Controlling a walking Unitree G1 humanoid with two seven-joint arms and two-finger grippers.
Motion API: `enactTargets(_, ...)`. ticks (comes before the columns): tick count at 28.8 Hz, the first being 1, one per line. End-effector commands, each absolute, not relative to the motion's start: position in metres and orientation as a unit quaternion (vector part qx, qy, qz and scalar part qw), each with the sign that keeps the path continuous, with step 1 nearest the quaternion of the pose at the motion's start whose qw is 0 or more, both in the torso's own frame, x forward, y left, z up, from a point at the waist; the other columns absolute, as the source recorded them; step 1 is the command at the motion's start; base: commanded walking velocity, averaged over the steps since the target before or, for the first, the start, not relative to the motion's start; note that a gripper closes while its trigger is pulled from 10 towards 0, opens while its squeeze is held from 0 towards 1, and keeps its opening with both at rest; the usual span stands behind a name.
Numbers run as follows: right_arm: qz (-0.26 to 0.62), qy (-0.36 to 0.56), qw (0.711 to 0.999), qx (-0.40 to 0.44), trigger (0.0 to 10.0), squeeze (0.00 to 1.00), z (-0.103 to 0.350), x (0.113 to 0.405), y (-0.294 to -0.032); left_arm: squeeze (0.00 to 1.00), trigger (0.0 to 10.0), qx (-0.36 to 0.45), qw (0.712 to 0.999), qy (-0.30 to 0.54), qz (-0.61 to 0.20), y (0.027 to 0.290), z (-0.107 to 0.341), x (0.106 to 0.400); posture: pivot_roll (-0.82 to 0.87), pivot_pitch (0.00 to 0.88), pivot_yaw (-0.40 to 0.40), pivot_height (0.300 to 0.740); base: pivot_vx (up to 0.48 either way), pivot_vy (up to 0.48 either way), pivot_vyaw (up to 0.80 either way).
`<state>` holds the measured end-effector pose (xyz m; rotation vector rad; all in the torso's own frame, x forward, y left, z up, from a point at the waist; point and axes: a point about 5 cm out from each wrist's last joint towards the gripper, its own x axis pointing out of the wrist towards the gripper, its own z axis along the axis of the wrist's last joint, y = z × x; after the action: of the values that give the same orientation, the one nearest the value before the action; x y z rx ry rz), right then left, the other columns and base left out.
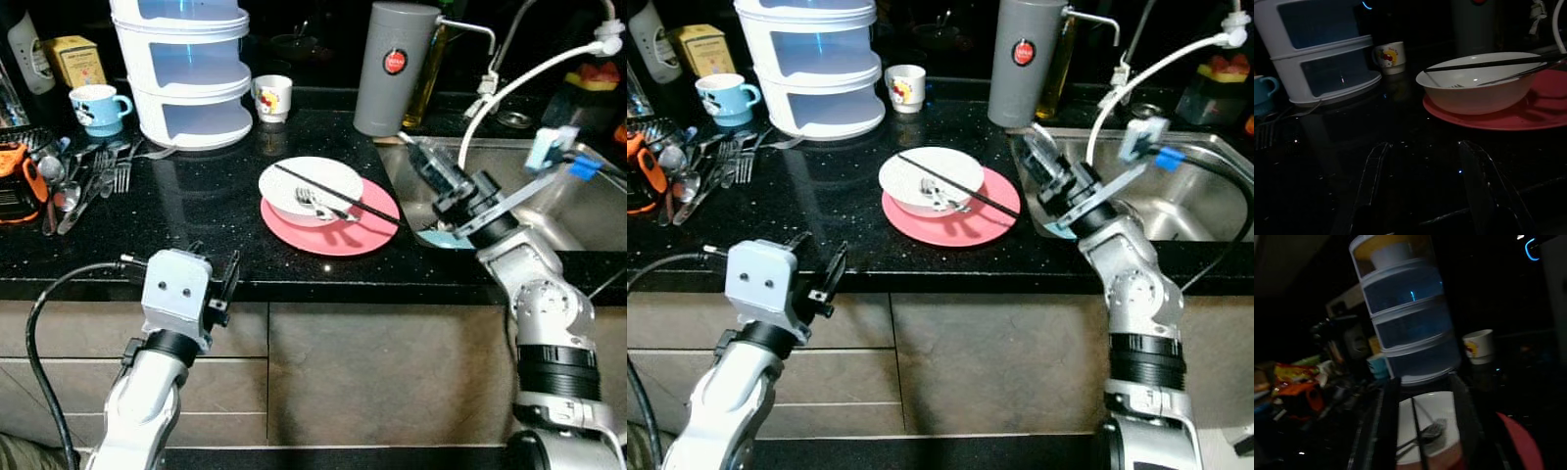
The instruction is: Kitchen organization
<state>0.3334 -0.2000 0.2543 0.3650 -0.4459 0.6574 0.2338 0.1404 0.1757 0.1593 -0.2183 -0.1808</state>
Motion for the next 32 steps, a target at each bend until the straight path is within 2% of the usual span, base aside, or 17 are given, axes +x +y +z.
enactTargets(1,0.315,-0.216,0.91,0.16,10.0,1.0,0.255,0.334,-0.2,0.0,10.0,0.082,0.986,-0.105,-0.097,0.139,0.176,0.233,0.16,0.0,-0.001,0.74,0.0,0.0,0.0)
enactTargets(4,0.317,-0.209,0.915,0.135,10.0,1.0,0.253,0.334,-0.2,0.0,10.0,0.082,0.986,-0.106,-0.097,0.139,0.177,0.235,0.16,0.0,-0.001,0.74,0.0,0.0,0.0)
enactTargets(5,0.321,-0.208,0.915,0.127,10.0,0.71,0.253,0.334,-0.201,0.0,10.0,0.082,0.986,-0.107,-0.098,0.139,0.177,0.236,0.16,0.0,-0.001,0.74,0.0,0.0,0.0)
enactTargets(6,0.325,-0.207,0.915,0.121,10.0,0.0,0.253,0.334,-0.201,0.0,10.0,0.082,0.986,-0.108,-0.099,0.138,0.178,0.236,0.16,0.0,-0.001,0.74,0.0,0.0,0.0)
enactTargets(13,0.379,-0.199,0.898,0.097,10.0,0.0,0.258,0.325,-0.209,0.0,10.0,0.083,0.985,-0.109,-0.102,0.137,0.178,0.237,0.16,0.0,-0.002,0.74,0.0,0.0,0.0)
enactTargets(22,0.45,-0.123,0.885,-0.006,10.0,0.0,0.245,0.307,-0.213,0.0,10.0,0.085,0.985,-0.109,-0.107,0.137,0.178,0.238,0.15,0.0,0.005,0.74,0.0,0.0,0.0)
enactTargets(32,0.442,-0.087,0.891,-0.06,10.0,0.0,0.232,0.308,-0.21,0.0,10.0,0.093,0.982,-0.113,-0.117,0.133,0.18,0.238,0.15,0.0,0.01,0.74,0.0,0.0,0.0)
